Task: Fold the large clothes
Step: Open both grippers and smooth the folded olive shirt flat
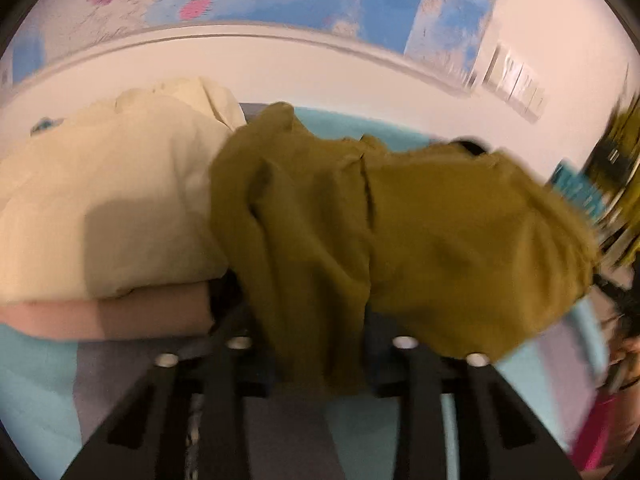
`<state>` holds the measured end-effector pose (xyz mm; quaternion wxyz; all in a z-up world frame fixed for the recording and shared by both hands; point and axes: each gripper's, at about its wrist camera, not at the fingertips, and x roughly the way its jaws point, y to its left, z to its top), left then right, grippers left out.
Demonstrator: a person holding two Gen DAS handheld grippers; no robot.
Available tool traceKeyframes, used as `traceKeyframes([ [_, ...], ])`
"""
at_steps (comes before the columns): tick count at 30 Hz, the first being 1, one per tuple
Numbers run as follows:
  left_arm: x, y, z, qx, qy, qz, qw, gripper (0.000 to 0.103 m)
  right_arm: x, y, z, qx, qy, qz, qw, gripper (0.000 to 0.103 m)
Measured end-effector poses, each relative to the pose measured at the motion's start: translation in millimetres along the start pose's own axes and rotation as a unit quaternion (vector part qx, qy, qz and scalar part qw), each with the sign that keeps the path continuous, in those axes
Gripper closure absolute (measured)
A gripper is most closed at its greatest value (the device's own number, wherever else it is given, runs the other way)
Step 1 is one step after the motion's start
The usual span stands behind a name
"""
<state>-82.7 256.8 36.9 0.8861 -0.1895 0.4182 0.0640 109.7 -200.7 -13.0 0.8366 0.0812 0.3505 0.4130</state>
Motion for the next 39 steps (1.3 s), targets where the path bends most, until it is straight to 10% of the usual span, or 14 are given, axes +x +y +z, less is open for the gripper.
traceKeyframes([
  [7,-62.3,-0.4,-29.0,-0.007,0.016,-0.074,0.9971,0.086,-75.2,29.9,4.5,-0.044,-0.041,0.016,0.998,0.096],
  [13,-31.7,7.8,-71.3,-0.036,0.077,-0.085,0.9928,0.079,-40.3,-21.1,-56.1,0.05,0.068,-0.023,0.996,0.094],
  [17,-42.0,-8.0,-60.8,0.01,0.051,-0.007,0.9986,0.04,-44.1,-20.9,-56.9,0.06,0.057,-0.053,0.995,0.072],
  [24,-74.1,-45.8,-34.8,0.101,-0.025,0.051,0.9933,0.027,-64.4,15.9,-14.9,0.013,-0.027,-0.129,0.991,0.048],
  [28,-63.4,-67.5,-23.4,0.148,-0.024,0.022,0.9884,0.024,-22.6,56.2,7.8,-0.062,0.001,-0.089,0.994,0.045],
  [36,37.3,-68.5,-2.7,0.133,0.106,0.046,0.9844,0.035,100.3,70.9,35.6,-0.105,0.135,-0.086,0.982,0.039],
  [39,55.6,-61.2,3.5,0.108,0.117,0.04,0.9863,0.045,119.2,67.0,34.6,-0.114,0.156,-0.09,0.977,0.06],
])
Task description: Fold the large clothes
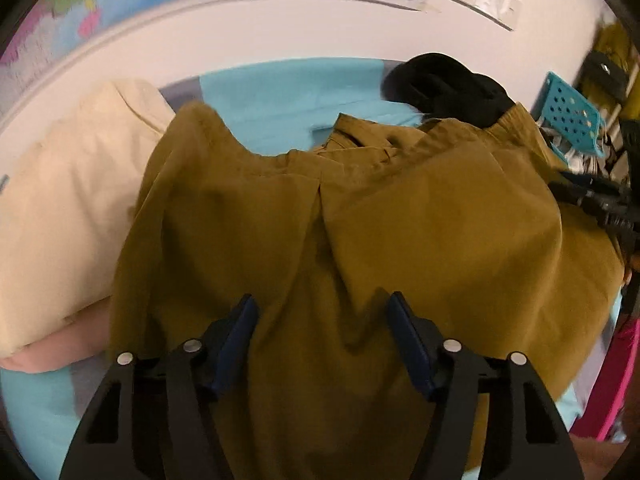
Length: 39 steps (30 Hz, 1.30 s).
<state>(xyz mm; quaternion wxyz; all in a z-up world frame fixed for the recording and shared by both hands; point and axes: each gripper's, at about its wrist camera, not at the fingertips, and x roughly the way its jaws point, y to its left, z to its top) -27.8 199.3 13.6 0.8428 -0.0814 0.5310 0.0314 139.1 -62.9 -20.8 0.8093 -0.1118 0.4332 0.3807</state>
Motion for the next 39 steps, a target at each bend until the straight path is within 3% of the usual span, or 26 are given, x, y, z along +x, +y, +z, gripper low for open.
traceKeyframes([
  [1,1.4,2.0,1.0,-0.003,-0.005,0.0,1.0,0.052,1.0,-0.9,0.7,-0.001,-0.003,-0.003,1.0,0.084],
  [2,4.6,3.4,4.5,-0.003,-0.009,0.002,0.9999,0.065,0.3,-2.6,0.9,-0.001,-0.011,0.003,1.0,0.097],
  [5,8.3,2.7,15.7,-0.014,-0.009,-0.028,0.9995,0.095,-19.0,-7.5,-0.8,0.014,-0.055,0.006,0.998,0.1],
  [7,3.1,-2.4,27.4,-0.014,-0.024,-0.035,0.999,0.099,-43.5,-10.4,2.8,0.037,-0.106,0.013,0.994,0.1],
  [10,-18.2,-15.4,48.9,-0.001,-0.093,-0.027,0.9953,0.099,-82.0,-11.5,8.7,0.038,-0.196,0.003,0.98,0.1],
  [11,-25.7,-16.4,56.1,-0.006,-0.113,-0.027,0.9932,0.099,-80.5,-12.5,10.1,0.034,-0.195,-0.007,0.98,0.1],
  [13,-27.7,-16.2,60.3,0.0,-0.129,-0.023,0.9914,0.099,-58.3,-20.1,11.4,0.039,-0.153,-0.027,0.987,0.099],
  [15,-9.0,-10.4,62.1,-0.007,-0.101,-0.019,0.9946,0.099,-22.6,-27.8,5.8,0.045,-0.086,-0.049,0.994,0.095],
  [18,27.8,-3.1,55.6,-0.006,-0.043,0.029,0.9986,0.095,9.9,-30.1,-4.5,0.04,-0.024,-0.071,0.996,0.093],
  [21,36.1,10.8,48.7,-0.031,-0.025,0.005,0.9992,0.09,1.5,-33.5,-6.3,0.052,-0.039,-0.062,0.996,0.085],
  [22,33.2,14.7,49.3,-0.04,-0.026,-0.002,0.9989,0.086,-3.9,-35.3,-6.3,0.058,-0.044,-0.061,0.995,0.07],
  [23,30.0,17.0,49.4,-0.044,-0.027,-0.006,0.9986,0.074,-12.3,-37.4,-6.2,0.066,-0.053,-0.062,0.994,0.06],
  [25,17.1,17.9,47.5,-0.042,-0.047,-0.009,0.998,0.071,-24.5,-36.3,-4.6,0.07,-0.073,-0.056,0.993,0.058],
  [27,6.1,15.2,40.6,-0.031,-0.057,-0.006,0.9979,0.06,-43.5,-29.3,-4.9,0.064,-0.095,-0.034,0.993,0.056],
  [29,-5.9,11.9,31.5,-0.017,-0.068,-0.015,0.9974,0.059,-47.9,-14.5,-0.8,0.043,-0.106,-0.007,0.993,0.054],
  [32,-14.8,1.9,17.9,0.005,-0.073,-0.02,0.9971,0.054,-35.3,16.3,0.0,-0.007,-0.086,0.03,0.996,0.052],
  [34,-12.7,-1.2,12.1,0.017,-0.07,-0.013,0.9973,0.052,-16.0,23.8,-0.3,-0.021,-0.065,0.026,0.997,0.052],
  [38,8.0,1.8,3.9,0.019,-0.055,0.007,0.9983,0.052,20.1,9.6,-7.1,-0.011,-0.038,-0.003,0.999,0.051],
  [39,9.9,2.8,3.4,0.018,-0.057,0.006,0.9982,0.052,25.4,-3.2,-7.2,0.022,-0.035,0.021,0.999,0.052],
])
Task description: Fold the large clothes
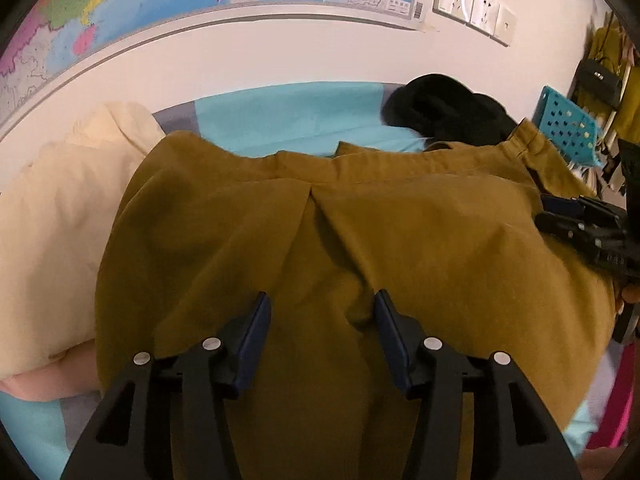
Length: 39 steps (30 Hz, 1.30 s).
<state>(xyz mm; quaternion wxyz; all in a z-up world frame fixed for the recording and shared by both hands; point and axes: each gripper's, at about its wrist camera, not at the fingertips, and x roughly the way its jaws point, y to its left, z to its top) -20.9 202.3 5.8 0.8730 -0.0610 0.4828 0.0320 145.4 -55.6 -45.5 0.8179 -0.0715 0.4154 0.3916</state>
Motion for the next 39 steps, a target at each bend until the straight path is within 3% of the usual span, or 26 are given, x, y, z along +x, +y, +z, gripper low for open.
traceKeyframes([
  [6,-9.1,-5.9,-1.9,0.009,-0.015,0.024,0.9995,0.045,-22.3,2.7,-1.6,0.008,-0.021,-0.002,1.0,0.052],
  [9,-21.4,-11.6,-6.0,0.017,-0.031,0.034,0.9988,0.044,-46.2,8.0,-7.6,0.008,-0.043,0.022,0.999,0.05],
  [13,-42.6,-24.8,-17.2,0.045,-0.055,0.045,0.9965,0.039,-82.2,12.3,-24.8,0.011,-0.067,0.059,0.996,0.048],
  [18,-48.5,-21.4,-33.9,0.044,-0.053,0.046,0.9965,0.037,-99.9,-5.6,-62.4,0.034,-0.066,0.044,0.996,0.048],
  [19,-44.6,-17.3,-38.3,0.042,-0.047,0.048,0.9968,0.037,-98.5,-15.8,-69.0,0.051,-0.061,0.038,0.996,0.059],
  [20,-41.1,-13.0,-41.7,0.037,-0.042,0.052,0.9971,0.036,-97.3,-27.0,-75.3,0.068,-0.063,0.04,0.995,0.079],
  [22,-37.8,-3.3,-46.0,0.024,-0.042,0.041,0.998,0.035,-98.6,-42.9,-80.8,0.094,-0.077,0.034,0.992,0.096],
  [23,-38.0,3.0,-47.2,0.012,-0.045,0.026,0.9986,0.035,-98.0,-48.2,-81.6,0.103,-0.079,0.021,0.991,0.081],
  [24,-38.4,8.2,-47.4,0.001,-0.046,0.017,0.9988,0.035,-96.4,-55.8,-82.8,0.116,-0.079,-0.005,0.99,0.076],
  [27,-46.2,14.4,-49.7,-0.022,-0.052,0.012,0.9983,0.036,-95.8,-62.5,-83.8,0.14,-0.085,0.008,0.986,0.074],
  [30,-68.4,20.1,-61.7,-0.029,-0.082,0.0,0.9962,0.035,-104.3,-47.1,-81.5,0.121,-0.085,-0.009,0.989,0.064],
  [33,-92.7,32.9,-77.6,-0.046,-0.104,-0.005,0.9935,0.035,-123.5,-30.3,-80.4,0.097,-0.105,0.003,0.99,0.057],
  [36,-107.1,41.6,-92.0,-0.049,-0.109,0.001,0.9928,0.035,-131.5,-9.6,-81.9,0.055,-0.112,0.017,0.992,0.053],
  [39,-108.5,44.7,-105.2,-0.049,-0.095,-0.003,0.9943,0.035,-116.3,-12.3,-89.3,0.058,-0.084,0.002,0.995,0.053],
])
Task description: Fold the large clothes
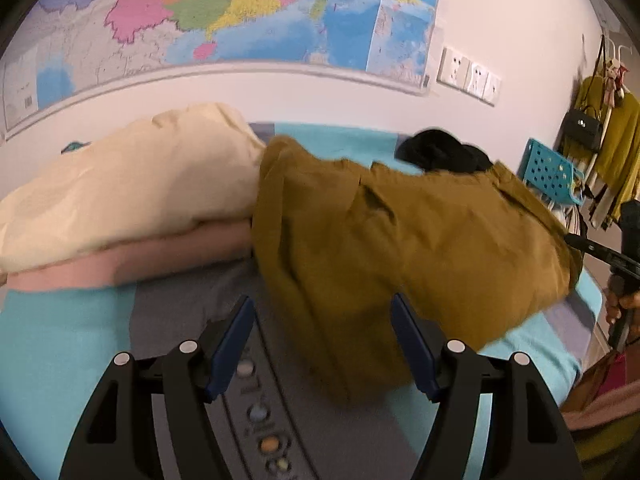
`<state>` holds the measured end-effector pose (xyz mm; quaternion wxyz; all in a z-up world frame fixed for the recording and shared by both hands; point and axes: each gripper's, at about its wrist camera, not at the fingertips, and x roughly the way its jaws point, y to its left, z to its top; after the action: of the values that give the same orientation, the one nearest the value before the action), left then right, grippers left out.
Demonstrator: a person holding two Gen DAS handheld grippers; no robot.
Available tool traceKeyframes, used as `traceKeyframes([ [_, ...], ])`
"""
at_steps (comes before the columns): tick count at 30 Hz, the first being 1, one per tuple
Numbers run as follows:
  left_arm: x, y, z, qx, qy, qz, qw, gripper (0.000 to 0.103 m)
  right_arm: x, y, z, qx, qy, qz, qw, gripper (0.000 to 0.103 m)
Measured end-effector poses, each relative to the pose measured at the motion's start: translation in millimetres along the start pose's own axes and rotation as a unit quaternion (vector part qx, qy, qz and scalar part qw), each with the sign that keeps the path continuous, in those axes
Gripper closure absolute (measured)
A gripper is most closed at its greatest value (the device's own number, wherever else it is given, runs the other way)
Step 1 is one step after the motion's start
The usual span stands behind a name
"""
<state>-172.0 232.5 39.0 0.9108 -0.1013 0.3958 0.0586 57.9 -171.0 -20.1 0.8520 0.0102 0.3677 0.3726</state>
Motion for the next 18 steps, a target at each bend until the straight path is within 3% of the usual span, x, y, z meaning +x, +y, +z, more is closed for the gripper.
traceKeyframes([
  [2,5.9,1.7,-8.4,-0.001,0.023,0.002,0.9997,0.038,8.9,-13.5,-8.0,0.026,0.009,-0.007,1.0,0.058],
  [5,9.4,11.5,-18.3,-0.029,0.043,-0.018,0.9985,0.047,5.0,-16.6,-9.2,0.045,0.001,0.002,0.999,0.056],
  [6,7.3,15.0,-19.8,-0.039,0.043,-0.032,0.9978,0.054,3.5,-11.7,-7.5,0.036,0.001,-0.007,0.999,0.056],
  [10,0.7,28.9,-23.9,-0.072,0.041,-0.056,0.995,0.06,-8.3,13.6,0.8,-0.001,-0.014,0.005,1.0,0.054],
  [12,0.3,31.3,-23.2,-0.08,0.04,-0.067,0.9938,0.074,-13.1,30.2,5.5,-0.019,-0.023,0.022,0.999,0.052],
  [18,13.3,7.6,-13.1,-0.025,0.047,-0.037,0.9979,0.076,6.0,82.2,11.8,-0.073,-0.01,0.087,0.993,0.048],
])
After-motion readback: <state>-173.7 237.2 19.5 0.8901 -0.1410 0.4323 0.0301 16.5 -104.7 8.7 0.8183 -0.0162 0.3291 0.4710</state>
